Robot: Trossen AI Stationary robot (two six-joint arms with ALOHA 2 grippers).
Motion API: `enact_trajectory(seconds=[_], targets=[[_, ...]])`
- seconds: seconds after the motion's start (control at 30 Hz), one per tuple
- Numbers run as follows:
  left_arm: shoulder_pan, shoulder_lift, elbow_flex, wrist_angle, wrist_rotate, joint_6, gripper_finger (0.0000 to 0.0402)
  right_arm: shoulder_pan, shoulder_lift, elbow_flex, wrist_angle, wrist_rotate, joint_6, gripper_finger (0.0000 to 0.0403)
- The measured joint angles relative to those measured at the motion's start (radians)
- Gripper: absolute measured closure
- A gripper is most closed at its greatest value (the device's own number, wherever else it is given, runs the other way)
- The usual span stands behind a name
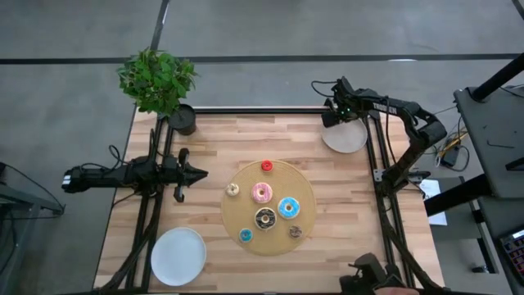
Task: Pick & Place donuts
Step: Put the small brown donut on the gray plate
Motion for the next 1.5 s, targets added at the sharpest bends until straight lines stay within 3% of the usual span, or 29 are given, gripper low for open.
enact_trajectory(seconds=[1.5], targets=[[0.000,0.000,0.000,0.000,0.000,0.000,0.0401,-0.100,0.000,0.000,0.025,-0.001,-0.048,0.0193]])
